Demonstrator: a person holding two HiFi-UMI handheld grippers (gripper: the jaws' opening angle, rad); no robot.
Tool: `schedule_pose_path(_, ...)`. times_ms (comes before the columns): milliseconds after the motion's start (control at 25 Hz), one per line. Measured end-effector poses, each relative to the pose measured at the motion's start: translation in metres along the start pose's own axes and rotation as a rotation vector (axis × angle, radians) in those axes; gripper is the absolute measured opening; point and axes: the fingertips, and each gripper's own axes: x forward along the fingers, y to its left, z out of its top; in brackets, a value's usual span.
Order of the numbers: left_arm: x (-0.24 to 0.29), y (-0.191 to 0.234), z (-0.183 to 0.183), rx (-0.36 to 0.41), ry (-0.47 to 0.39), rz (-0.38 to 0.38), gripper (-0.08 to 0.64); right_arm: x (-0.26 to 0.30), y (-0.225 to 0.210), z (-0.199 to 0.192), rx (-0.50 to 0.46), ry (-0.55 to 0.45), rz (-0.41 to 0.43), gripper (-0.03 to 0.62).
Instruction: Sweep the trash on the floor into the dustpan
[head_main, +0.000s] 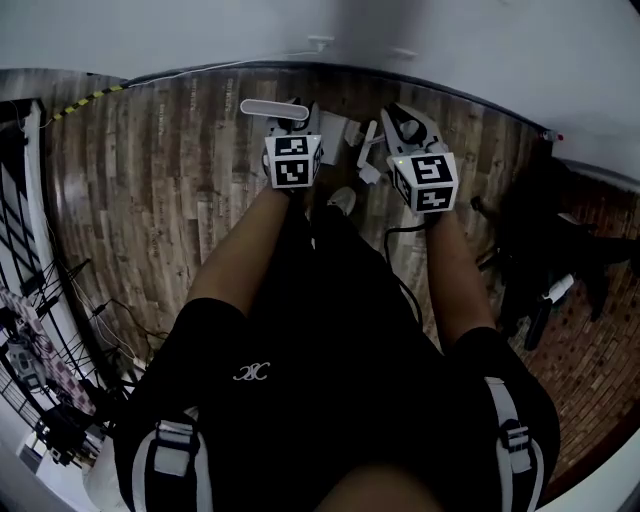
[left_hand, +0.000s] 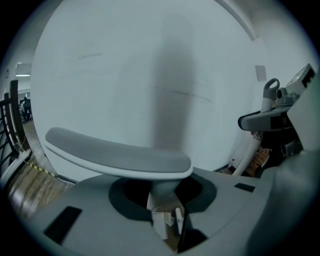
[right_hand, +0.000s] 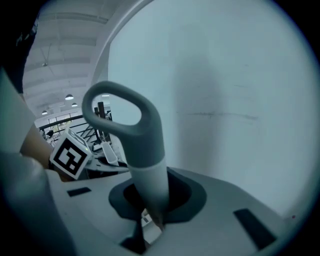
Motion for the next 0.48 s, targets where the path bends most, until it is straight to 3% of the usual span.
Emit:
schedule_pose_path(160, -0.002, 0.005, -0.002, 0.006, 0.005, -0.039, 0.106, -0.008, 0.017, 0.004, 0.047, -0.002, 0.024, 0.044)
schedule_pose_path(480, 0.0, 0.006, 0.0, 0.047, 0.031, -0.143, 0.107, -0.066, 0.014, -0.02, 0.144, 0.041, -0.16, 0.038)
